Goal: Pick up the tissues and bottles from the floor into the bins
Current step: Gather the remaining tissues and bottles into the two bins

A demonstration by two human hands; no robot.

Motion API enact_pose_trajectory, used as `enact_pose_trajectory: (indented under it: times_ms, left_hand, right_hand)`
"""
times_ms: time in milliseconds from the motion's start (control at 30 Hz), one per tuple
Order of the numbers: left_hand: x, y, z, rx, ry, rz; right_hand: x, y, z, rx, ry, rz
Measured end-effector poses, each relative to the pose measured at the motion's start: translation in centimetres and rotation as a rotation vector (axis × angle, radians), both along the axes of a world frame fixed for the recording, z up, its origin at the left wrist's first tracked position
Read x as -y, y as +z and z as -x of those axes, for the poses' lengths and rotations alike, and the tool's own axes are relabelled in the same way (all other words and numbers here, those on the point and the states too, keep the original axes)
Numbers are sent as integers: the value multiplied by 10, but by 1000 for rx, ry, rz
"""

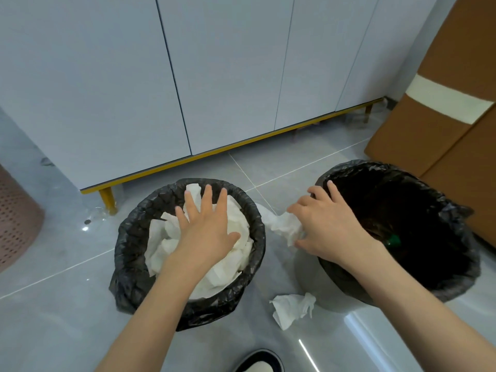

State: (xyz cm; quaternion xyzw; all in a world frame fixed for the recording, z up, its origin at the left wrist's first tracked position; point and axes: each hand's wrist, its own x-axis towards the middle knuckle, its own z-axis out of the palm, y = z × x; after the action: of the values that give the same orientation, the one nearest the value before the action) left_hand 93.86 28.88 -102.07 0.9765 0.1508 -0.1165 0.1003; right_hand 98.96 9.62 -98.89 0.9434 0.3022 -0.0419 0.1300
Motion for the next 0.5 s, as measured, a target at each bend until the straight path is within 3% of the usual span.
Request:
enact_pose_trajectory:
  times_ms: [233, 333, 400, 500]
  left_hand:
    - [4, -50, 8, -259, -85, 67]
    - [-2, -67, 11, -379, -111, 109]
    - [-7, -68, 13, -371, -125, 134]
    - [-15, -55, 12, -196, -83, 200]
  right_hand:
    - [6, -12, -6, 92, 66, -67]
    - [3, -10, -7, 197, 48, -279]
    - [-6, -5, -2, 197, 14, -436]
    - [-31, 1, 12, 109, 42, -545]
